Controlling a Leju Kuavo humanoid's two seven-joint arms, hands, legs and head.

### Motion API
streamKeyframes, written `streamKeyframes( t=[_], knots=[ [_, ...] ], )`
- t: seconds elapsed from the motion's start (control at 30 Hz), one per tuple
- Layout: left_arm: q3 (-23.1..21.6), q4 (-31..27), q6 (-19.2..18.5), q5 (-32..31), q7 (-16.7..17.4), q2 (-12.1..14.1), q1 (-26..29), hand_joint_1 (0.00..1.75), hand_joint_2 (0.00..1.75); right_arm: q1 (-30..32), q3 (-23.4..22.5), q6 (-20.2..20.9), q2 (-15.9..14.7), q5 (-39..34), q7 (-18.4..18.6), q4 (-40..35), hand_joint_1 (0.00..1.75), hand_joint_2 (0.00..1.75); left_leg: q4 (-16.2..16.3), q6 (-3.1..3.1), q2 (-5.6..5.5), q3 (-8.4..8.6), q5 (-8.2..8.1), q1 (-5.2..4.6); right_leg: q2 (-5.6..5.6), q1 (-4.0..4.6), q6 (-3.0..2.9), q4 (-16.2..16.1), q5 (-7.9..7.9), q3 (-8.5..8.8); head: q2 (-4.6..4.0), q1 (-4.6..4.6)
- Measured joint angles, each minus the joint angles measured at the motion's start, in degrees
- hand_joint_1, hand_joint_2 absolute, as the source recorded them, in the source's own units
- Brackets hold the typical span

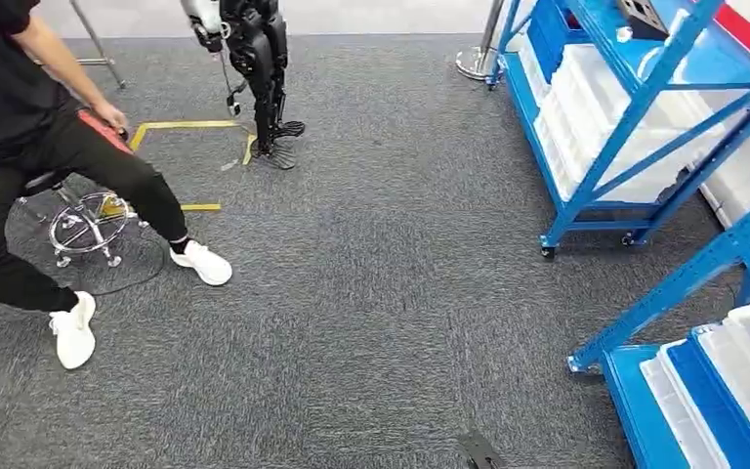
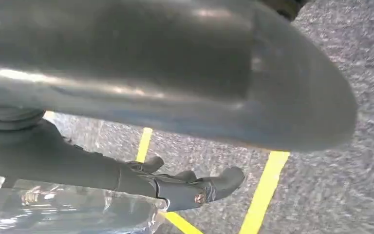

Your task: Take the parts from the cabinet and place them on the table.

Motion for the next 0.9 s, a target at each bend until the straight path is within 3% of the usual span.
streamKeyframes(
  t=[0.03,0.07,0.1,0.17,0.2,0.23,0.3,0.33,0.37,0.4,0.5,0.53,0.57,0.6,0.63,0.67,0.7,0.73,0.77,0.83,0.87,0.9],
  knots=[
    [0.0,0.0,0.1,0.2,-0.1,0.0,-0.1,0.00,0.00,0.3,0.0,-0.1,0.0,0.0,0.0,0.0,0.00,0.00,0.6,-0.40,-1.56,-0.10,-0.76,0.45,0.84,-1.44,-0.48,-0.4,0.18,0.37,0.00,-0.07],
    [0.0,0.0,0.2,0.4,-0.1,0.1,0.0,0.00,0.00,0.2,0.0,-0.2,0.0,0.0,-0.2,0.0,0.00,0.00,2.9,-0.31,-4.63,-1.08,-2.24,0.47,1.27,-1.22,-1.00,-0.4,0.15,0.48,0.00,-0.20],
    [0.0,0.0,0.2,0.4,-0.2,0.1,0.1,0.00,0.00,0.0,-0.1,-0.2,0.0,0.1,-0.2,0.0,0.00,0.00,6.9,-0.22,-6.33,-3.00,-4.44,0.49,1.78,-1.17,-1.88,-0.4,0.11,0.50,0.00,-0.29],
    [0.2,0.0,0.2,0.6,-0.2,0.1,0.4,0.00,0.00,-0.2,-0.1,-0.2,0.1,0.2,-0.3,0.0,0.00,0.00,16.1,-0.31,-7.69,-7.93,-8.24,0.46,3.47,-0.82,-2.07,-0.4,-0.04,0.58,0.00,-0.31],
    [0.2,0.1,0.2,0.7,-0.1,0.2,0.5,0.00,0.00,-0.2,-0.1,-0.2,0.2,0.2,-0.2,0.0,0.00,0.00,18.1,-0.31,-7.75,-9.32,-8.37,0.46,4.21,-0.74,-2.07,-0.4,-0.05,0.65,0.00,-0.29],
    [0.2,0.1,0.2,0.8,-0.1,0.2,0.5,0.00,0.00,0.0,-0.1,-0.2,0.2,0.3,-0.2,0.0,0.00,0.00,17.5,-0.31,-7.74,-9.51,-6.92,0.49,5.11,-0.68,-2.06,-0.4,-0.05,0.79,0.00,-0.31],
    [0.2,0.1,0.2,0.8,0.0,0.3,0.5,0.00,0.00,0.0,-0.1,-0.4,0.4,0.2,-0.2,0.0,0.00,0.00,10.0,-0.32,-8.11,-6.44,-1.46,0.81,6.88,-0.73,-2.01,-0.3,-0.09,1.17,0.00,-0.31],
    [0.2,0.1,0.2,0.8,0.0,0.4,0.5,0.00,0.00,-0.1,-0.1,-0.5,0.5,0.2,-0.2,0.0,0.00,0.00,5.4,-0.39,-9.53,-4.39,1.00,1.19,7.69,-0.74,-1.87,-0.2,-0.18,1.30,0.00,-0.29],
    [0.2,0.1,0.1,0.8,0.1,0.5,0.5,0.00,0.00,-0.1,-0.1,-0.7,0.6,0.2,-0.1,0.0,0.00,0.00,2.9,-0.48,-13.01,-3.35,1.49,1.70,8.30,-0.66,-1.51,0.1,-0.37,1.00,0.00,-0.29],
    [0.2,0.2,0.1,0.8,0.2,0.5,0.5,0.00,0.00,-0.4,-0.1,-0.7,0.6,0.2,0.0,0.0,0.00,0.00,2.0,-0.52,-13.50,-3.24,1.18,1.66,8.97,-0.03,-1.14,0.8,-0.59,0.58,0.02,-0.04],
    [0.2,0.2,0.0,0.9,0.4,0.5,0.3,0.00,0.00,0.1,-0.1,-0.7,0.7,0.1,0.0,0.0,0.00,0.00,2.0,0.60,-11.45,-3.17,1.44,0.81,10.93,-0.80,0.08,0.1,0.03,-0.42,0.02,-0.09],
    [0.3,0.2,0.0,0.9,0.4,0.5,0.2,0.00,0.00,0.2,-0.2,-0.7,0.6,0.1,0.0,0.0,0.00,0.00,1.4,1.20,-10.57,-2.97,1.80,1.32,10.51,-0.83,0.28,0.6,-0.17,-0.73,0.02,-0.07],
    [0.3,0.2,0.0,0.9,0.4,0.6,0.2,0.00,0.00,0.2,-0.1,-0.7,0.8,0.0,0.0,0.0,0.00,0.00,1.1,1.65,-9.86,-2.68,1.77,1.08,6.53,-0.44,0.23,2.3,-0.90,-1.63,0.02,0.08],
    [0.3,0.2,0.1,0.9,0.4,0.7,0.2,0.00,0.00,0.1,-0.2,-0.7,0.9,0.0,0.0,0.0,0.00,0.00,1.0,2.07,-9.03,-2.56,1.79,0.93,4.59,-0.46,0.02,5.4,-2.25,-3.36,0.00,0.31],
    [0.3,0.2,0.0,0.9,0.5,0.7,0.3,0.00,0.00,-0.2,-0.2,-0.7,0.9,0.0,0.0,0.0,0.00,0.00,1.0,2.19,-7.95,-2.56,1.71,0.70,3.34,-0.56,-0.23,10.3,-4.14,-6.00,0.00,0.30],
    [0.3,0.2,-0.1,0.9,0.7,0.8,0.4,0.00,0.00,-0.4,-0.2,-0.8,1.0,0.0,0.0,0.0,0.00,0.00,1.0,2.31,-6.98,-2.55,1.63,0.49,2.82,-0.71,-0.30,14.6,-5.52,-8.22,0.00,0.30],
    [0.3,0.2,-0.3,0.9,0.9,0.8,0.4,0.00,0.00,-0.4,-0.2,-0.8,1.0,-0.1,0.0,0.0,0.00,0.00,1.0,2.32,-6.07,-2.54,1.54,0.39,2.59,-0.90,-0.08,17.8,-6.26,-9.83,0.02,0.28],
    [0.3,0.2,-1.0,1.1,1.2,0.8,0.4,0.00,0.00,-0.2,-0.2,-0.8,0.9,-0.2,0.0,0.0,0.00,0.00,1.1,2.28,-5.35,-2.46,1.46,0.38,2.49,-1.06,0.31,17.9,-5.86,-9.97,0.00,0.30],
    [0.4,0.2,-1.6,1.2,1.5,0.8,0.4,0.00,0.00,0.0,-0.4,-1.0,0.9,-0.6,0.0,0.0,0.00,0.00,1.1,2.15,-4.63,-2.31,1.32,0.38,2.31,-1.18,0.95,15.0,-4.48,-8.43,0.02,0.30],
    [0.8,0.2,-3.0,1.5,2.6,0.7,0.4,0.00,0.00,-0.1,-1.0,-1.3,1.0,-1.9,0.3,0.0,0.00,0.00,1.1,1.79,-3.35,-1.83,0.96,0.40,0.88,-1.34,1.97,4.9,-0.84,-2.82,0.00,0.30],
    [0.9,0.2,-3.5,1.5,2.9,0.8,0.4,0.00,0.00,-0.2,-1.5,-1.3,1.1,-2.5,0.4,0.0,0.00,0.00,1.0,1.39,-2.76,-1.45,0.70,0.25,-2.04,-1.26,1.71,0.3,-0.26,-0.48,0.00,0.30],
    [0.9,0.2,-3.9,1.6,3.3,0.8,0.4,0.00,0.00,-0.3,-1.8,-1.3,1.2,-2.7,0.7,0.0,0.00,0.00,1.0,0.91,-2.28,-1.45,0.35,-0.21,-2.08,-0.43,1.55,0.3,0.00,0.04,0.02,0.26]
  ],
)
